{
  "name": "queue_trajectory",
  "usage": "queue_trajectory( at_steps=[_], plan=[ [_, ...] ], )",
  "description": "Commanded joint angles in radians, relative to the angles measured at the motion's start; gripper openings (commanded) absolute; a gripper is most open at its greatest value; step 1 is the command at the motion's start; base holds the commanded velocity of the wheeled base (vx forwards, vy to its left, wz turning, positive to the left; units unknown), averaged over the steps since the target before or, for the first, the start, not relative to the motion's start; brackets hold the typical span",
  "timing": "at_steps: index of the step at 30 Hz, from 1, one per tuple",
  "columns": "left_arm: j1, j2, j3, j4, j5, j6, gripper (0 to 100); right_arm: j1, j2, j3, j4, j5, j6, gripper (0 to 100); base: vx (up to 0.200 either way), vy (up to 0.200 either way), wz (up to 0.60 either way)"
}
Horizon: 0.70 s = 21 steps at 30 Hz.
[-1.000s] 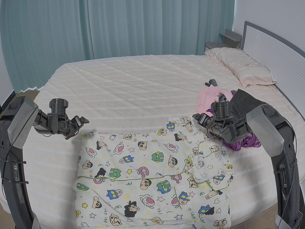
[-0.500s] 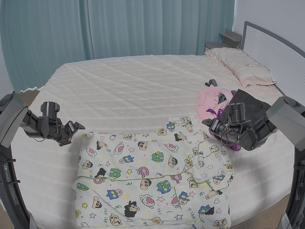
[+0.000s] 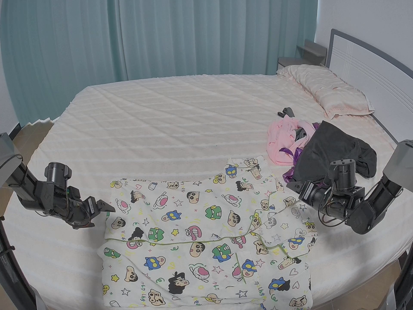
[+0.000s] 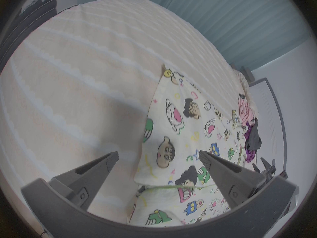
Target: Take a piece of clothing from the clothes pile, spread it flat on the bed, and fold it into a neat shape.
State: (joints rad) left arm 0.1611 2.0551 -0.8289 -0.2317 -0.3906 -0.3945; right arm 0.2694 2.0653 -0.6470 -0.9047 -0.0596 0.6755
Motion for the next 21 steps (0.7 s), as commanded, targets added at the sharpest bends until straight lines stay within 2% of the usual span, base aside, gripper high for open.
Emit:
queue_trajectory(
  at_steps=[1,4,10,16,17,21],
  plan=[
    [-0.020,-0.012,0.044,-0.001,-0.005,0.013,100,0.007,-0.025,0.060,-0.017,0.015,0.019,100,0.000,0.000,0.00],
    [-0.035,0.016,0.037,-0.006,0.003,0.013,100,0.014,-0.030,0.061,-0.016,0.026,0.050,100,0.000,0.000,0.00],
    [-0.058,0.053,0.033,-0.041,0.009,0.006,100,0.014,-0.028,0.064,-0.017,0.026,0.056,100,0.000,0.000,0.00],
    [-0.066,0.094,0.037,-0.084,0.055,0.002,100,0.014,-0.030,0.064,-0.017,0.026,0.058,100,0.000,0.000,0.00],
    [-0.066,0.097,0.040,-0.090,0.056,0.003,0,0.014,-0.030,0.064,-0.017,0.026,0.058,100,0.000,0.000,0.00],
    [-0.066,0.108,0.042,-0.094,0.058,0.003,0,0.014,-0.028,0.069,-0.017,0.027,0.058,100,0.000,0.000,0.00]
  ],
)
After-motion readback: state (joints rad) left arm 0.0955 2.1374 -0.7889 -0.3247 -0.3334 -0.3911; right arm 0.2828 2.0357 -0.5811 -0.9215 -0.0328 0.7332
